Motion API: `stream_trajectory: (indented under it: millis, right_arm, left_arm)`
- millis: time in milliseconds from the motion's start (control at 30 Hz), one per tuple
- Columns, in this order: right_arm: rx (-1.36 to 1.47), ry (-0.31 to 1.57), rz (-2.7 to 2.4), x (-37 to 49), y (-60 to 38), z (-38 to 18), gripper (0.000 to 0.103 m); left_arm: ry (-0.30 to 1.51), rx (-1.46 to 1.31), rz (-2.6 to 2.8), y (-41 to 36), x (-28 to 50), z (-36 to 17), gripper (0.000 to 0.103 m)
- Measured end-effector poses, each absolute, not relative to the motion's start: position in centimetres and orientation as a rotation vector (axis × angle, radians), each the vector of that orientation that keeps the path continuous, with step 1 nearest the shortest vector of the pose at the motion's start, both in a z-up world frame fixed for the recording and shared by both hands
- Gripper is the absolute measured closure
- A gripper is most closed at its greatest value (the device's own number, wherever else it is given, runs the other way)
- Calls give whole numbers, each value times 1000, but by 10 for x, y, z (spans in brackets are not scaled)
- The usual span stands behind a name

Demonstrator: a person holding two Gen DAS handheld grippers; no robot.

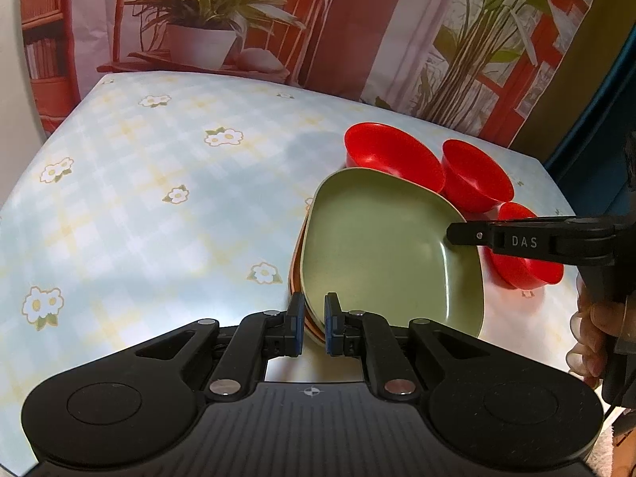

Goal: Organize plates and bowls
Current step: 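Lower the small green plate onto the plate stack and release it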

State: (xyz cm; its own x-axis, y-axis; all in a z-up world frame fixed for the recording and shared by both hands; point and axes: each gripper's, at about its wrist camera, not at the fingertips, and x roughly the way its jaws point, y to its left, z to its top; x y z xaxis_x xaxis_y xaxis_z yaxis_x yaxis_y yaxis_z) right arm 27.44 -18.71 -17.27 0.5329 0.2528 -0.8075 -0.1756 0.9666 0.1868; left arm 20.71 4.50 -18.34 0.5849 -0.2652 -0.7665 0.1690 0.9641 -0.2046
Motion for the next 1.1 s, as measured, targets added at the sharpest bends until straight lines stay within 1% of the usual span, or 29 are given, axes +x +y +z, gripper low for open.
stream_trajectory:
  millis: [533,633,700,1033,1100]
  right_arm:
    - [17,924,239,263,-177,-184,99]
    - [35,917,230,261,-179,-184,92]
    - [49,910,225,257,-180,-183,84]
    - [112,912,249,224,-185,-175,84]
    - [105,926,268,215,-182,-176,86]
  left_arm:
    - [919,-128,-241,47,208,-190,92]
    - [919,-129,-241,47,208,-190,92]
    - [918,-130,-241,47,208,-190,92]
    - [916,-140,-236,48,207,-191,92]
    - [915,-142,-236,49,207,-191,92]
